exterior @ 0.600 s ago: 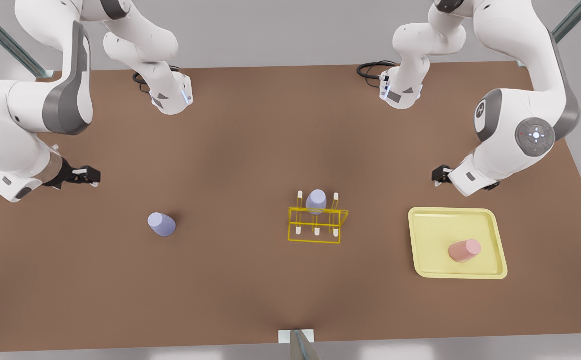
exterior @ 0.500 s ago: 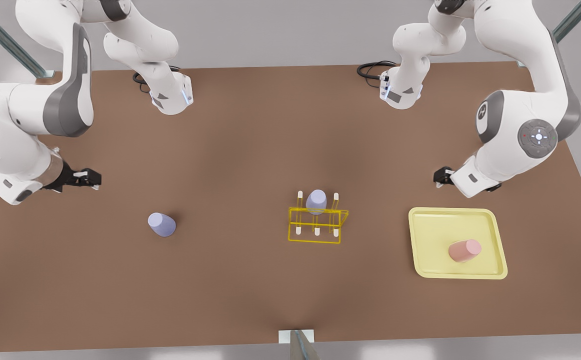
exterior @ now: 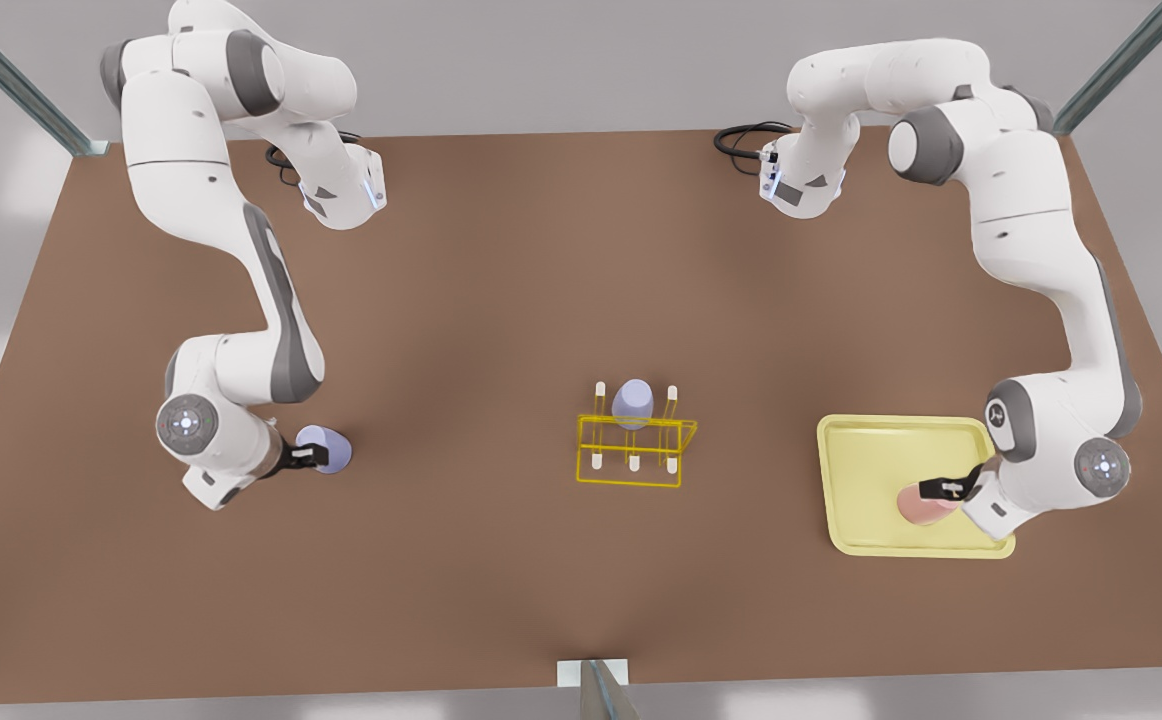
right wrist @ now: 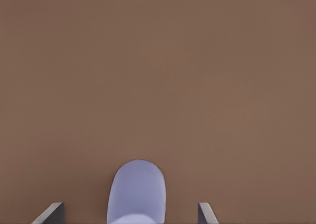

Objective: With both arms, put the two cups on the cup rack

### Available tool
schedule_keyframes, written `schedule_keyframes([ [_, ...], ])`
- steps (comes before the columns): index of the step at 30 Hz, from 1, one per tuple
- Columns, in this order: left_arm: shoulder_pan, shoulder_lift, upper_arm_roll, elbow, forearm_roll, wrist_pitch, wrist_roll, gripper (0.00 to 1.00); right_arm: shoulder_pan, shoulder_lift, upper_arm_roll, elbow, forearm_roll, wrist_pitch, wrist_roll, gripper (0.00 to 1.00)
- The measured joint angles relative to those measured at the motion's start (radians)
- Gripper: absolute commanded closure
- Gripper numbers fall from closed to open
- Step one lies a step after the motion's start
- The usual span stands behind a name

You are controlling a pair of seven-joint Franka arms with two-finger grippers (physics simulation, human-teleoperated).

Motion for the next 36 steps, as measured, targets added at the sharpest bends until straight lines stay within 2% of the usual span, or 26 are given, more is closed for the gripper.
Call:
schedule_keyframes([
  [6, 0.003, 0.05, 0.0, -0.002, 0.001, 0.081, 0.027, 0.0, -0.017, -0.024, 0.0, -0.117, 0.02, 0.123, 0.034, 0.0],
  [17, 0.008, 0.026, 0.012, -0.093, -0.002, 0.156, 0.057, 0.0, -0.016, -0.062, 0.006, -0.304, 0.03, 0.315, 0.071, 0.0],
  [21, 0.008, 0.027, 0.019, -0.109, -0.003, 0.164, 0.064, 0.0, -0.016, -0.062, 0.012, -0.333, 0.031, 0.351, 0.078, 0.0],
  [23, 0.006, 0.029, 0.02, -0.111, -0.003, 0.165, 0.067, 0.07, -0.016, -0.054, 0.012, -0.341, 0.031, 0.362, 0.081, 0.0],
  [36, 0.001, 0.036, 0.02, -0.109, -0.001, 0.169, 0.078, 0.11, -0.016, -0.039, 0.012, -0.393, 0.029, 0.429, 0.077, 0.0],
])
